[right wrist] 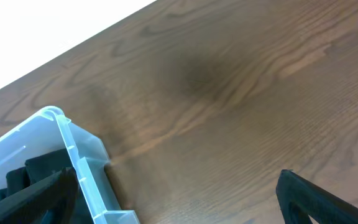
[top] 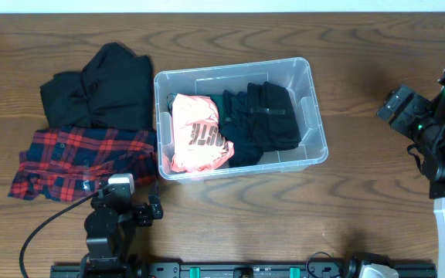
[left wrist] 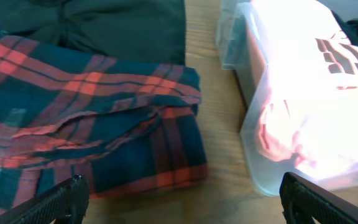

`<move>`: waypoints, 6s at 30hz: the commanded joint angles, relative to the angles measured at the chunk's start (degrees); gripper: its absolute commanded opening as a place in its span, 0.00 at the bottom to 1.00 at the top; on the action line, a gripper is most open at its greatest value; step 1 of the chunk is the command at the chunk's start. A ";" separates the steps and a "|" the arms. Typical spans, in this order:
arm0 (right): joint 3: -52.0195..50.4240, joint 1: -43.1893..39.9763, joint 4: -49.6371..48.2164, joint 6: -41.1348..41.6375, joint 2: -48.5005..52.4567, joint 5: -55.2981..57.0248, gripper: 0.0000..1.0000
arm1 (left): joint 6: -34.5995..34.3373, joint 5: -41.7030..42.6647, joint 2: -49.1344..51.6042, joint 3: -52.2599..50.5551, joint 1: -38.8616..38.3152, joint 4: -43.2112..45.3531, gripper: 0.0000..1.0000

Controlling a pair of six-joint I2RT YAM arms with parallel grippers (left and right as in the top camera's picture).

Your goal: Pack container

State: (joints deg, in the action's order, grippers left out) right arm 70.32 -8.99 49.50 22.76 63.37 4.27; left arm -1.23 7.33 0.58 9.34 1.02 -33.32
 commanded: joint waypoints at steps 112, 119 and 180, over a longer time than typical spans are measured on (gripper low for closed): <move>-0.26 -0.35 0.28 -0.55 0.02 -0.22 0.99 | -29.83 62.53 52.06 63.73 43.19 -16.33 0.06; -0.26 -0.35 0.28 -0.55 0.02 -0.22 0.99 | -44.24 49.53 47.21 63.73 30.40 -5.09 0.06; -0.26 -0.35 0.28 -0.55 0.02 -0.22 0.99 | -51.21 -22.67 83.21 63.65 -32.33 -7.04 0.72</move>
State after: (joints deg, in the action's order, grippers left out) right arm 69.97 -8.99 49.87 22.76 63.37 4.25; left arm -63.22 -12.88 84.75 72.49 -31.22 -39.75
